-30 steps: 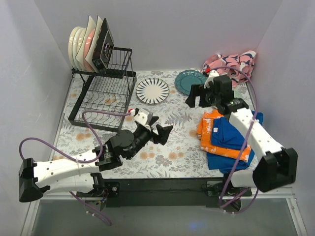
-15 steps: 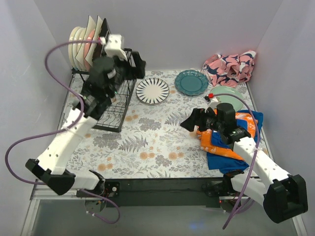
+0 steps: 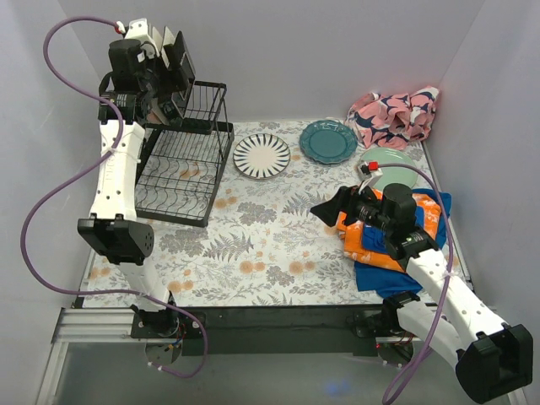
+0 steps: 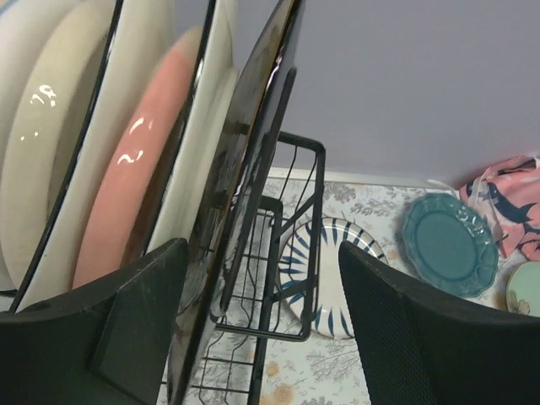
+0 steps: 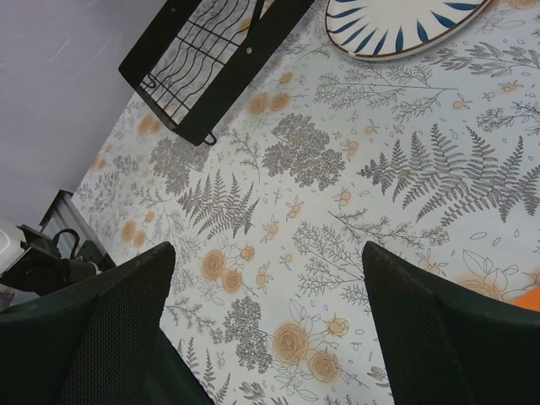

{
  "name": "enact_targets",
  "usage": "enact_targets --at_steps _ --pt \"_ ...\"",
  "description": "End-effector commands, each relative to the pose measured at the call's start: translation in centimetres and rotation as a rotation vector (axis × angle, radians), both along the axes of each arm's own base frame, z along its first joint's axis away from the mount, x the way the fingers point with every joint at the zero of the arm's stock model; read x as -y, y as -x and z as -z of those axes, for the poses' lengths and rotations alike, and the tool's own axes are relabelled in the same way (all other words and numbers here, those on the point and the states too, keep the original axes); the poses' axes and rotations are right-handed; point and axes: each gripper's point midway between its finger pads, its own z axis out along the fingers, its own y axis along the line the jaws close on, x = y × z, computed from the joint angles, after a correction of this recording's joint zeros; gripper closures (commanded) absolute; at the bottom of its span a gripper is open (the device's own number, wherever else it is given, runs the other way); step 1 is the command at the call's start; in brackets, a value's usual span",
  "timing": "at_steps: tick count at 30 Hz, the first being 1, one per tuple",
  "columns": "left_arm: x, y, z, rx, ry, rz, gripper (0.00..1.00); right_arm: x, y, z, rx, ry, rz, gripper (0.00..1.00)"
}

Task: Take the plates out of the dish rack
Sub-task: Unload the plate from the dish rack.

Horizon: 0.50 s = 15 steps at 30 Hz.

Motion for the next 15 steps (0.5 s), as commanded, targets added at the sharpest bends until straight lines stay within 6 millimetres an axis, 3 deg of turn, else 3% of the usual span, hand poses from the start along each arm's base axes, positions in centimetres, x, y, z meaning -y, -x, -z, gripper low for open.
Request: enact_targets --at_steps 1,8,15 --pt "0.8 2.4 -2.5 0.070 0.015 0.113 0.30 -0.1 -0.5 -1.0 0.049 -0.014 0.005 0.04" --pt "1.3 1.3 0.3 0.027 -0.006 0.178 0.36 -0.2 -0.7 -0.5 0.031 -0.006 0.006 0.05" --pt "1.6 0.3 1.6 0.008 -0.024 0.208 0.44 0.0 -1.0 -0.4 0.031 0.000 0.020 0.05"
